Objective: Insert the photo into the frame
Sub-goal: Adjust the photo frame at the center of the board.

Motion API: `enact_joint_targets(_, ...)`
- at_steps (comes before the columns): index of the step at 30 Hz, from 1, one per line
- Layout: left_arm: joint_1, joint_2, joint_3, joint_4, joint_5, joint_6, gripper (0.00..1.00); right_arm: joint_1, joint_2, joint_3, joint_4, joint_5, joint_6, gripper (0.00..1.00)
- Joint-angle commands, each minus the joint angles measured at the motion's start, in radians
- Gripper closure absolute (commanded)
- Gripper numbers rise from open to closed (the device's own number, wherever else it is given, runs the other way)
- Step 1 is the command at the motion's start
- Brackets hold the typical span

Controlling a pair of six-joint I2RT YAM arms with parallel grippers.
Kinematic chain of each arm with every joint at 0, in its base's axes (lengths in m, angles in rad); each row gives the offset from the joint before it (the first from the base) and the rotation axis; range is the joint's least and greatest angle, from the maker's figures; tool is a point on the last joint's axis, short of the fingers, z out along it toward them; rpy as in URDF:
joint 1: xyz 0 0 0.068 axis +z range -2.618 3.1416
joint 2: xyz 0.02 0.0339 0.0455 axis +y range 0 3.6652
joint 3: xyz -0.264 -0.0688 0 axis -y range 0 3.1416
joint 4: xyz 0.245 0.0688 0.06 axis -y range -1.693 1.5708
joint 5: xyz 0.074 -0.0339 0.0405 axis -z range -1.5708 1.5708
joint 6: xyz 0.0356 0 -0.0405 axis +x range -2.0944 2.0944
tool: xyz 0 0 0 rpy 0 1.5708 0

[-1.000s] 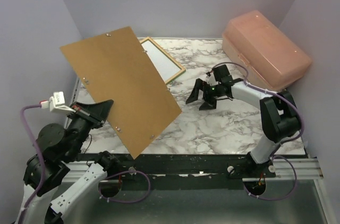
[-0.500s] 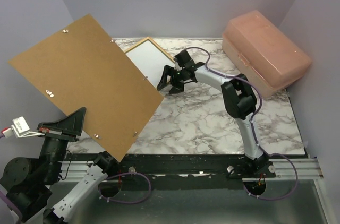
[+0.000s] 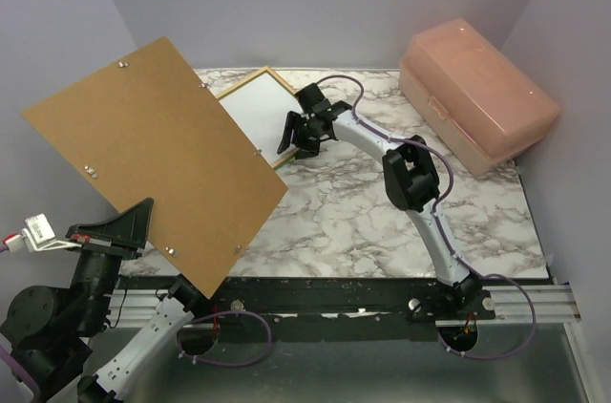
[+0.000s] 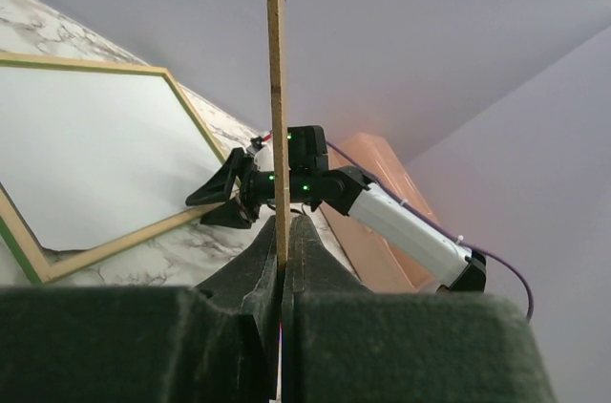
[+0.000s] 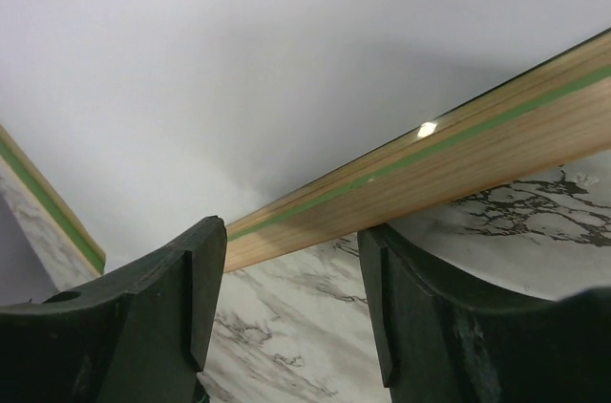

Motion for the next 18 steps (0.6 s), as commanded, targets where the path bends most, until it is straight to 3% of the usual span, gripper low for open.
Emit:
enact_joint_targets(1, 0.000, -0.027, 0.003, 0.067, 0.005, 0.004, 1.00, 0.031, 0.136, 0.047, -0.233, 0.245, -0.060, 0.37)
enact_joint_targets(7, 0.001, -0.034, -0.002, 0.063, 0.012, 0.000, 1.00, 0.053, 0.217, 0.151, -0.336, 0.345, -0.089, 0.50)
enact_joint_targets(13, -0.001, -0.034, -0.022, 0.055, 0.035, -0.015, 1.00, 0.048, 0.183, 0.069, -0.331, 0.388, -0.111, 0.79)
enact_joint_targets(18, 0.000, -0.007, -0.053, 0.055, 0.091, -0.017, 1.00, 0.004, 0.115, -0.038, -0.321, 0.418, -0.125, 0.90)
